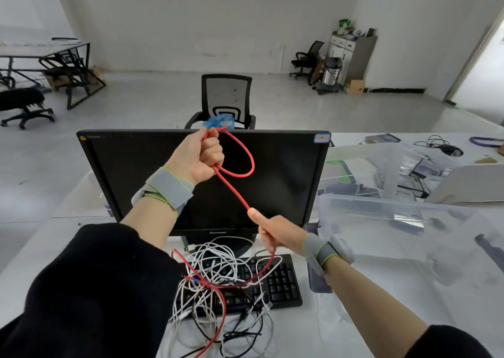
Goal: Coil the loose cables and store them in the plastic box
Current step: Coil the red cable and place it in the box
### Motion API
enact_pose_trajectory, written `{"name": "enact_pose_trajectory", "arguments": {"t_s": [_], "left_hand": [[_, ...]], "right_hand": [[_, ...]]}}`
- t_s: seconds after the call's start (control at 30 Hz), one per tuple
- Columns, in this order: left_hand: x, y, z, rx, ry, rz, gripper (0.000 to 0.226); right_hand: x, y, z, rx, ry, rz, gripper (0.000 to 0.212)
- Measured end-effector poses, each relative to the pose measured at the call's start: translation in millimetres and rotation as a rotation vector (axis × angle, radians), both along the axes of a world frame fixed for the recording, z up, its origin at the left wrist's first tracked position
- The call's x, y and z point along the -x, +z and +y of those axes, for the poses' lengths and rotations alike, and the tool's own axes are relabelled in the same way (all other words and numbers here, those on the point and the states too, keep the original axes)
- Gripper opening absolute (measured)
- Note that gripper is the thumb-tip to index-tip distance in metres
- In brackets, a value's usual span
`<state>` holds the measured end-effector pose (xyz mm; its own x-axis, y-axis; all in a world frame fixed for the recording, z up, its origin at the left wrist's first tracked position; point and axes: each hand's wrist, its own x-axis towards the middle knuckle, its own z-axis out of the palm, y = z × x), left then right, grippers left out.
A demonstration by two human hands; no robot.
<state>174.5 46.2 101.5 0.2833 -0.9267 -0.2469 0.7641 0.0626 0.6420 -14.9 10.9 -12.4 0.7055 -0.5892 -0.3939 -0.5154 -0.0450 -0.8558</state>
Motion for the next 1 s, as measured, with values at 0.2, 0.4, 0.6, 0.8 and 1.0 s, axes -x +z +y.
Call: {"name": "enact_pose_trajectory", "arguments": {"t_s": [0.2, 0.4, 0.6, 0.8, 1.0], "left_hand": [[-4, 34, -10, 0.153, 0.074, 0.028, 0.049], [9, 29, -8, 0.099, 0.037, -0.399, 0.041], [44, 20, -2, 0.035, -0.25, -1.024, 0.045], [51, -12, 5, -0.095, -0.31, -1.626, 0.051], [55, -31, 4, -0.249, -0.302, -1.793, 0.044]], "right_hand": [[2, 3, -14, -0.286, -0.199, -0.32, 0.055], [10, 18, -44, -0.102, -0.485, -0.118, 0.055], [20, 43, -76, -0.422, -0.556, -0.241, 0.049], [28, 76, -82, -0.756, -0.599, -0.654, 0.025], [10, 80, -60, -0.897, -0.574, -0.925, 0.022]]}}
